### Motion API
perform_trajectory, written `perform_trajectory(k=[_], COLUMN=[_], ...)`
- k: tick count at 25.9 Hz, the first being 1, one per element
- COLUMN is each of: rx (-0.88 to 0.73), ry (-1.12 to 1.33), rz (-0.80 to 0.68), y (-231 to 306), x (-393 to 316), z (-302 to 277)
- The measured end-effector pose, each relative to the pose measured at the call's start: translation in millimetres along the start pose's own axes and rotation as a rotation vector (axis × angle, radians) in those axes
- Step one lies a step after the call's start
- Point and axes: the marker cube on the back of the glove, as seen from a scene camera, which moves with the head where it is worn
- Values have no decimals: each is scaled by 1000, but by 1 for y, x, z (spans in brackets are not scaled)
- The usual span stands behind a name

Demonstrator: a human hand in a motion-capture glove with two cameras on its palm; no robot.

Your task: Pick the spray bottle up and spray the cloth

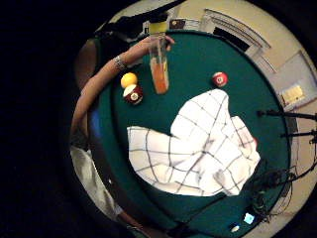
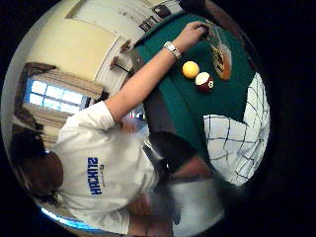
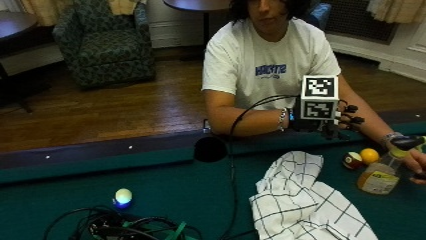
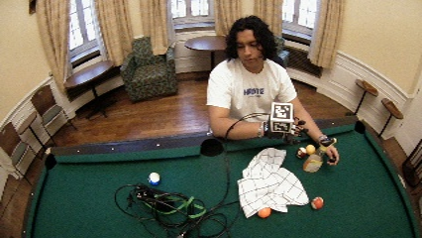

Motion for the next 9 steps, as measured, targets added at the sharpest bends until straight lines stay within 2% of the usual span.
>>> perform_trajectory(k=[9], rx=[-10], ry=[107], rz=[-16], y=[0], x=[-13], z=[2])
